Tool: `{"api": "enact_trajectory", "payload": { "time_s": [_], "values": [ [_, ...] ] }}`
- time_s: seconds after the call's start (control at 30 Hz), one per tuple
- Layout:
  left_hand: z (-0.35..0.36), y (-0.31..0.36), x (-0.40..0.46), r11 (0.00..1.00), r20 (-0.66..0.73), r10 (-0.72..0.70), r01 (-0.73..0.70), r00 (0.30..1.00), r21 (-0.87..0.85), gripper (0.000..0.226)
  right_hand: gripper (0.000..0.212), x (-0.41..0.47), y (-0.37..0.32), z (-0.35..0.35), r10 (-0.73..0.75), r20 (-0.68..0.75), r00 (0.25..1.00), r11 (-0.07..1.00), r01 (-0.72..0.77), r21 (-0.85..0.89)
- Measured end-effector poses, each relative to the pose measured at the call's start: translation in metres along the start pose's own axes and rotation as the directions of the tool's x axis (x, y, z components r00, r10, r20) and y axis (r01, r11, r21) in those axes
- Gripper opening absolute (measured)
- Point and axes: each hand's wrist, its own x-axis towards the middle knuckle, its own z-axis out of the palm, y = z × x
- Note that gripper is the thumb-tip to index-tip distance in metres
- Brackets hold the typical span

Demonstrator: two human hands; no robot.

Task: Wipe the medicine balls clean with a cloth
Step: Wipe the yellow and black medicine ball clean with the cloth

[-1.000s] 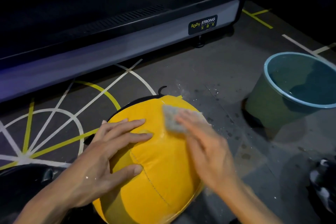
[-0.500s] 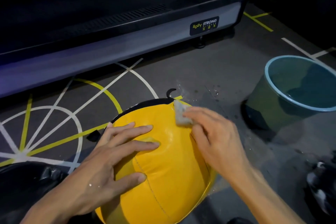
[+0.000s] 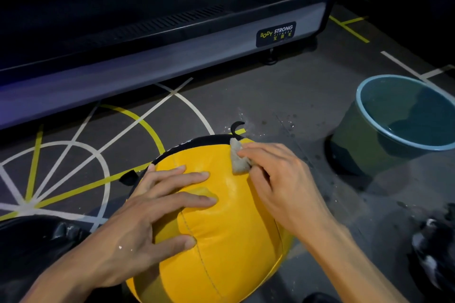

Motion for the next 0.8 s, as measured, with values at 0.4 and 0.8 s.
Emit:
{"api": "enact_trajectory", "payload": {
  "time_s": [0.4, 0.8],
  "values": [
    [-0.004, -0.006, 0.005, 0.999, 0.054, 0.028, -0.026, 0.998, -0.022, 0.052, 0.031, 0.016, 0.009, -0.005, -0.001, 0.113, 0.994, 1.000, 0.002, -0.007],
    [-0.023, -0.031, 0.006, 0.996, -0.126, -0.092, 0.090, 0.988, -0.021, 0.059, 0.051, -0.097, 0.008, 0.044, 0.008, -0.133, 0.991, 0.972, 0.023, 0.236]
  ]
}}
